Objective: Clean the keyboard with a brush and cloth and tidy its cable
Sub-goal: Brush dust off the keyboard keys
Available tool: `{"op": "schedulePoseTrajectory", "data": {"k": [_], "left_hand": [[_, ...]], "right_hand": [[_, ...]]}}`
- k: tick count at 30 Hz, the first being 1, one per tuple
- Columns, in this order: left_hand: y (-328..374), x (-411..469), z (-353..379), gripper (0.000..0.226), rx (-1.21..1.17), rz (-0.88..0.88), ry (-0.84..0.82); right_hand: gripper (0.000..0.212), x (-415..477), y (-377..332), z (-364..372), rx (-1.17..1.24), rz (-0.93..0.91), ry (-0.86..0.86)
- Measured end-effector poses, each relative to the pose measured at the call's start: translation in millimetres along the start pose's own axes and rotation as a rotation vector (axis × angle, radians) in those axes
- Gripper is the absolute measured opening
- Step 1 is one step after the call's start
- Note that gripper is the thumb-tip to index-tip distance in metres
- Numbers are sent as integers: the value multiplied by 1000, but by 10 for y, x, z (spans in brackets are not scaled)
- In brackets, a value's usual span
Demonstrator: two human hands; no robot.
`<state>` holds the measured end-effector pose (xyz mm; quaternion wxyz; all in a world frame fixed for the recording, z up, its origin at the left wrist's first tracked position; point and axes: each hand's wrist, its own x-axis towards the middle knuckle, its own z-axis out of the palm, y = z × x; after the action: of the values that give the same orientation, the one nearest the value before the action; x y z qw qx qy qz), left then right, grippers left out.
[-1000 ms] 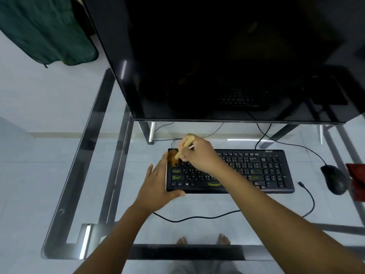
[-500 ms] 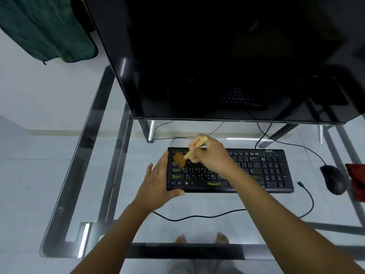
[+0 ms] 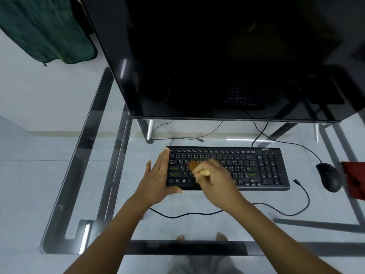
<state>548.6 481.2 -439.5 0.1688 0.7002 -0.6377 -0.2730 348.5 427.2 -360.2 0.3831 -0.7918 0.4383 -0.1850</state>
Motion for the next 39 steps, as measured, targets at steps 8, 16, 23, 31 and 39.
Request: {"op": "schedulePoseTrajectory", "data": {"k": [8, 16, 23, 31, 39], "left_hand": [[0, 3, -12, 132, -6, 3, 13], [-13, 19, -35, 134, -32, -6, 6], [-1, 9, -40, 135, -51, -19, 32], [-6, -41, -48, 135, -45, -31, 51], [14, -34, -48, 134, -39, -44, 41]], "right_hand": [[11, -35, -53, 89, 101, 58, 6], [10, 97, 96, -213, 247, 336, 135], [13, 184, 167, -323, 170, 328, -12], [8, 551, -52, -224, -45, 144, 40], [9, 952, -291, 86, 57, 194, -15]]}}
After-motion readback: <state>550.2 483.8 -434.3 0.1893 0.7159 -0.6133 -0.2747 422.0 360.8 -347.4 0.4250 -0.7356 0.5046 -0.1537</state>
